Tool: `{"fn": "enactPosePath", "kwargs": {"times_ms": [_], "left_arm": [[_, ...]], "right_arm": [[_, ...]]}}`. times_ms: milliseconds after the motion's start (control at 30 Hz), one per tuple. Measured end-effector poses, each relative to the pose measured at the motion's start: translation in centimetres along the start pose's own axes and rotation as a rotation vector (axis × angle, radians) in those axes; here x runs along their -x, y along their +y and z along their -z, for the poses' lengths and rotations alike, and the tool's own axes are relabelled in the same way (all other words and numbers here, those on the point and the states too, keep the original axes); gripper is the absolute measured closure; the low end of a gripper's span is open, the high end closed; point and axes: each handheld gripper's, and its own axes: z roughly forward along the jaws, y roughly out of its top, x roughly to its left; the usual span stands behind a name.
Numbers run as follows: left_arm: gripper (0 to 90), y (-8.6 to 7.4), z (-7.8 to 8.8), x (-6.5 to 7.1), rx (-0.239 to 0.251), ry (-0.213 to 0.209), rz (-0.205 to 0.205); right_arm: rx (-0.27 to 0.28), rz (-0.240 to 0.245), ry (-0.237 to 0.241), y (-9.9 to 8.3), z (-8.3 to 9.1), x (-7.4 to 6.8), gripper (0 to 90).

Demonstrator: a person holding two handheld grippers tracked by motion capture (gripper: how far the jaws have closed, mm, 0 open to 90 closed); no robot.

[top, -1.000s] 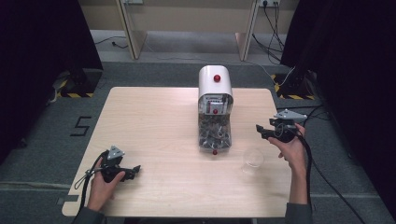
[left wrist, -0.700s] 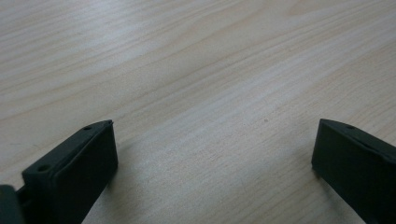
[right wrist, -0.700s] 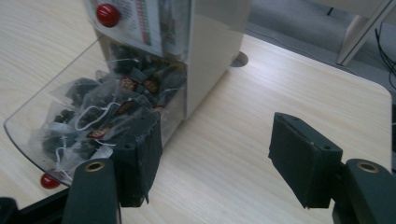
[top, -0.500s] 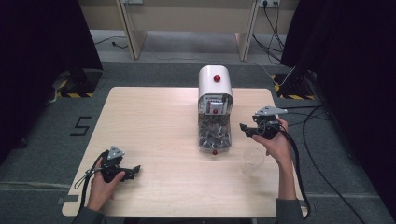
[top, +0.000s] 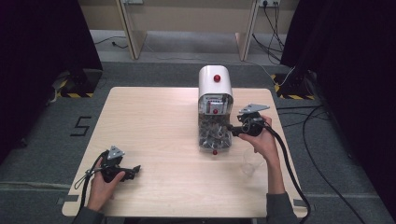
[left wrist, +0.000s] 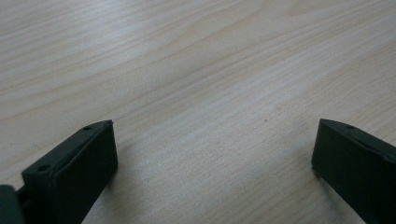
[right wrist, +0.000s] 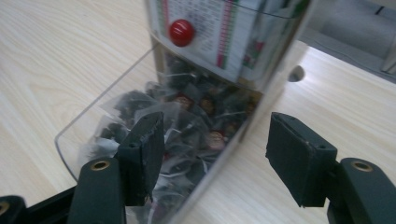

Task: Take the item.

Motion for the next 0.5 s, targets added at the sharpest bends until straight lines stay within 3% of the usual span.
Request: {"fn": "enactPosePath", "kwargs": {"times_ms": [500], "left_arm": [[0.0, 0.0, 0.0, 0.0, 0.000, 0.000, 0.000]], "right_arm": [[-0.028, 0.024, 0.046, 1.3, -3.2, -2.6, 38.9]]}}
